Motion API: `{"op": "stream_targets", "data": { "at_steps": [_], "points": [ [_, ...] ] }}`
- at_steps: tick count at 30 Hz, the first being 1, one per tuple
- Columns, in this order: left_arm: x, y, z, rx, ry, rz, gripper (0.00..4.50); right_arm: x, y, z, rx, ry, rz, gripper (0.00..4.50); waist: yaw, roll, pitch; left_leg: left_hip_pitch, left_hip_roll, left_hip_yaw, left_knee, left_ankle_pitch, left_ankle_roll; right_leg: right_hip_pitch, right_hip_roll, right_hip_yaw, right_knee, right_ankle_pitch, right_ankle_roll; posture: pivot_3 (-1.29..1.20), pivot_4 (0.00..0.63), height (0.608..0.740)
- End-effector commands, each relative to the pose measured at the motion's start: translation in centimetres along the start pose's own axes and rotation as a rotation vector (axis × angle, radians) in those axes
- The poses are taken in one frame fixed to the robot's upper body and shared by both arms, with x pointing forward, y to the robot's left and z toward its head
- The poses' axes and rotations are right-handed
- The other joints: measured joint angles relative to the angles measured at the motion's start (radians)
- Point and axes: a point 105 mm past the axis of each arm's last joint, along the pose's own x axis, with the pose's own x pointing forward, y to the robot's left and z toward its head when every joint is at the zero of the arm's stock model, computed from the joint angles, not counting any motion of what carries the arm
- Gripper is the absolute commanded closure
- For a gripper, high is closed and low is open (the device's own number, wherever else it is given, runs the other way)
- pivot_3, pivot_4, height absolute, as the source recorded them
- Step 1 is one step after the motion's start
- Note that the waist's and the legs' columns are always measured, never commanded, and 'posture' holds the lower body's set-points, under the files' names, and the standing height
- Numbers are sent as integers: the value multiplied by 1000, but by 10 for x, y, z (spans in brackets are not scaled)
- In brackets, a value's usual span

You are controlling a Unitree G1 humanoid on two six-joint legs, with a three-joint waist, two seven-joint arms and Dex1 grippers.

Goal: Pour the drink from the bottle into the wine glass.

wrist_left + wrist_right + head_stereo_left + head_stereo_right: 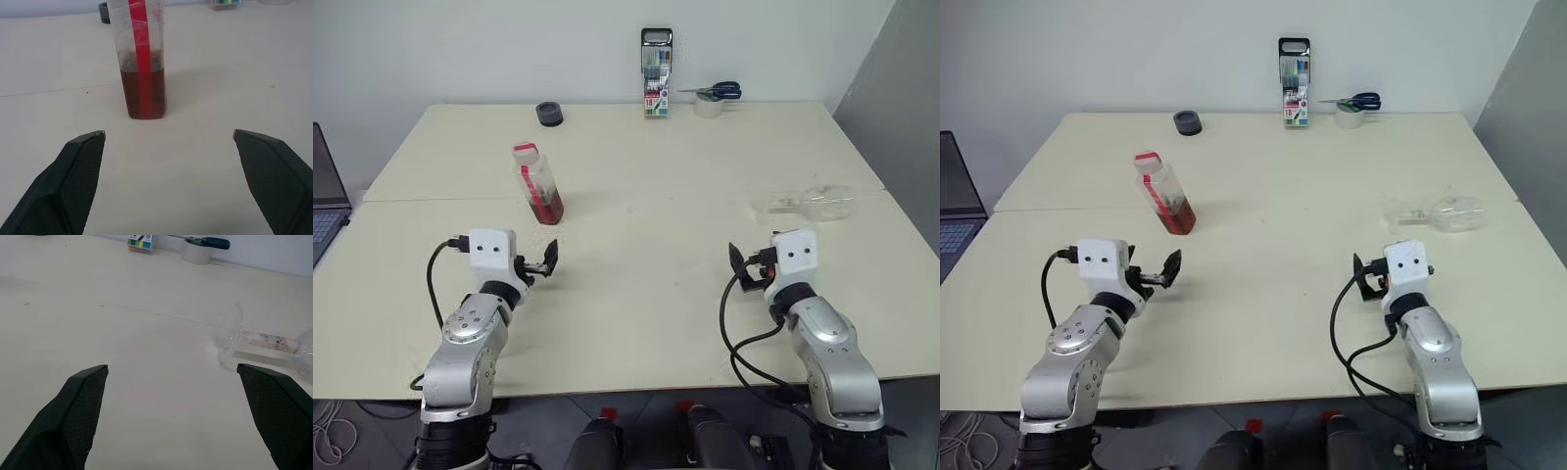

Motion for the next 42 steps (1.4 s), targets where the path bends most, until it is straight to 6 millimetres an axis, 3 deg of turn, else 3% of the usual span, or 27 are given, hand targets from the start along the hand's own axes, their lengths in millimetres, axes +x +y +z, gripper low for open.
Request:
{"op": "stream_targets", "data": {
  "at_steps": [1,17,22,26,32,42],
  "points": [
    [-3,-1,13,36,-46,3,17,-1,-3,16,-27,-60,-12,0,0,0,0,0,0,0,0,0,0,0,0,0,0,0,0,0,150,740],
    [-1,2,21,-9,-71,19,17,3,0,28,-33,-107,29,0,0,0,0,0,0,0,0,0,0,0,0,0,0,0,0,0,150,740],
    [4,-2,30,-39,-91,-77,17,9,5,49,16,-162,197,0,-1,0,0,0,0,0,0,0,0,0,0,-1,0,0,0,0,150,740],
    [10,6,39,-23,-99,-113,17,6,25,77,47,-233,478,0,-2,0,0,0,0,0,0,0,0,0,1,-1,0,0,0,0,150,740],
    [17,14,44,-1,-103,-101,17,-1,41,107,76,-285,699,0,-2,0,0,0,0,0,0,-2,3,0,1,-1,0,0,0,0,150,740],
    [32,32,55,19,-114,-10,17,-8,65,111,144,-295,803,0,-1,0,0,-1,0,-1,0,-1,2,0,-1,-1,0,0,0,0,150,740]
  ]
}}
